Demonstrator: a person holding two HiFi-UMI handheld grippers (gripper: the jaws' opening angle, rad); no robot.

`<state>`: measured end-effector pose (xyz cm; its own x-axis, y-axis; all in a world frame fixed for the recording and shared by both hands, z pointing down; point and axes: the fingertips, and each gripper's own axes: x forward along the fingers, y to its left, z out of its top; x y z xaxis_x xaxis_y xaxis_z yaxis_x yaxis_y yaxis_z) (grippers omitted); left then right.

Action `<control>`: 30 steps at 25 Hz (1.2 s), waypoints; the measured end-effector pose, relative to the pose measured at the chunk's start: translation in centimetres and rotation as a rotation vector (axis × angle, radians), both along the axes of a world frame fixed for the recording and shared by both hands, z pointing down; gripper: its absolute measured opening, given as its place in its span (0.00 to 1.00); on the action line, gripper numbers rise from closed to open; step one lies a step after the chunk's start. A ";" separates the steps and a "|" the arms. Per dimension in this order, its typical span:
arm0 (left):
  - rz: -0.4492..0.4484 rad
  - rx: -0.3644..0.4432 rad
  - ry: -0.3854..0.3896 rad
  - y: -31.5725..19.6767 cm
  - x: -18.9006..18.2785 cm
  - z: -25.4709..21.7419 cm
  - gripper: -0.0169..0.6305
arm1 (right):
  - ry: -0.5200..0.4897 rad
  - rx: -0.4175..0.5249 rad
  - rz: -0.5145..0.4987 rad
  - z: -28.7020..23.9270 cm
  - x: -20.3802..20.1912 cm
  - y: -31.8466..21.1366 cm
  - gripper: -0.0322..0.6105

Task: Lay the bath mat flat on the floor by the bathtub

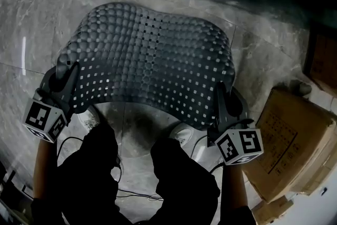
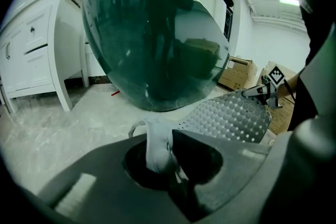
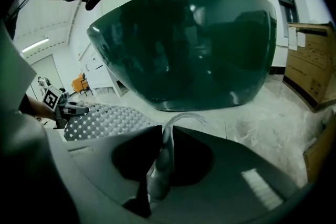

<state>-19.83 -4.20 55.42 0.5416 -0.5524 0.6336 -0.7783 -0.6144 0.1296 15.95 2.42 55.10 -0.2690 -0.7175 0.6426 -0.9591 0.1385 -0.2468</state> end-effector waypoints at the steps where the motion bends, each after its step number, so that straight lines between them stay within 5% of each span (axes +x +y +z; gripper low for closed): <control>1: 0.002 0.000 -0.001 0.0 0.0 0.1 0.07 | -0.004 0.002 0.000 0.2 0.1 0.1 0.15; 30: -0.027 -0.002 -0.005 -0.8 -3.5 10.2 0.07 | 0.005 0.024 0.093 10.2 4.2 2.2 0.16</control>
